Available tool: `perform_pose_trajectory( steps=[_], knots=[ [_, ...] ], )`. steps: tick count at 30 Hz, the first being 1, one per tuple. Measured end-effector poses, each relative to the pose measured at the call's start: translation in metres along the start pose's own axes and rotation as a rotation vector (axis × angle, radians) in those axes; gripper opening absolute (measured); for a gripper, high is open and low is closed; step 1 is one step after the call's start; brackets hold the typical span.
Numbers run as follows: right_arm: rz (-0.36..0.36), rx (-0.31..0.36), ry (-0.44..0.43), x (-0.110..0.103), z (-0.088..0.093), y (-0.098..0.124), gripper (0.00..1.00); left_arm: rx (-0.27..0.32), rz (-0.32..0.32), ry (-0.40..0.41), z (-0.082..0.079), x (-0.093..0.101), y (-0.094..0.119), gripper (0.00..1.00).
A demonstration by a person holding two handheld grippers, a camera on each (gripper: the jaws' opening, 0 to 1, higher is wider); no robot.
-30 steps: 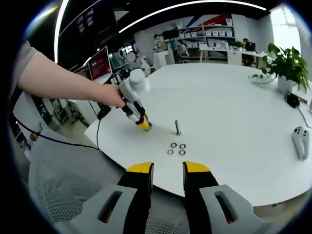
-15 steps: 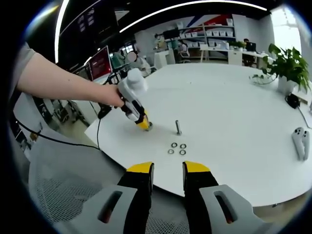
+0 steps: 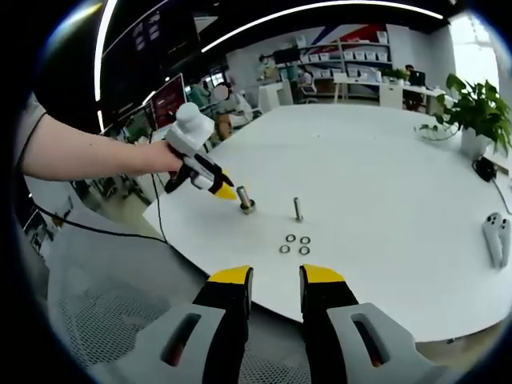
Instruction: Place the washer onto the threaded stud by aligning its center hole with the stud, sliding it down to the base, and recovering from edge contact or off-axis alignment until the washer reaches the visible bottom stop.
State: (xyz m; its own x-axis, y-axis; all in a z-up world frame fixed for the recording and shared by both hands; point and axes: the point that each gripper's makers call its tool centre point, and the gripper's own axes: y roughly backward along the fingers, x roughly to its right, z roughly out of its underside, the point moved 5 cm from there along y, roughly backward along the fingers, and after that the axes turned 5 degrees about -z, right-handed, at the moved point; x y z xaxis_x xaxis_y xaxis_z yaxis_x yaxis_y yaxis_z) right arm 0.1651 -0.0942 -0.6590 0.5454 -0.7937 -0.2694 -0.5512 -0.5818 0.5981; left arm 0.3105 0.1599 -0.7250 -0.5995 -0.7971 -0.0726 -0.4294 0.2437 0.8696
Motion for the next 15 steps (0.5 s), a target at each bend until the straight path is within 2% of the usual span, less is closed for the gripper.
perform_pose_trajectory(
  steps=[8,12,15],
  knots=[
    [-0.018,0.000,0.008,-0.003,0.000,-0.001,0.26,0.079,-0.012,0.137,0.025,0.003,0.038,0.27],
    [-0.027,-0.005,0.012,-0.004,0.001,-0.002,0.26,0.097,-0.012,0.149,0.035,0.009,0.054,0.26],
    [-0.032,-0.007,0.012,-0.005,0.001,-0.002,0.26,0.135,-0.020,0.180,0.043,0.015,0.072,0.27]
  ],
)
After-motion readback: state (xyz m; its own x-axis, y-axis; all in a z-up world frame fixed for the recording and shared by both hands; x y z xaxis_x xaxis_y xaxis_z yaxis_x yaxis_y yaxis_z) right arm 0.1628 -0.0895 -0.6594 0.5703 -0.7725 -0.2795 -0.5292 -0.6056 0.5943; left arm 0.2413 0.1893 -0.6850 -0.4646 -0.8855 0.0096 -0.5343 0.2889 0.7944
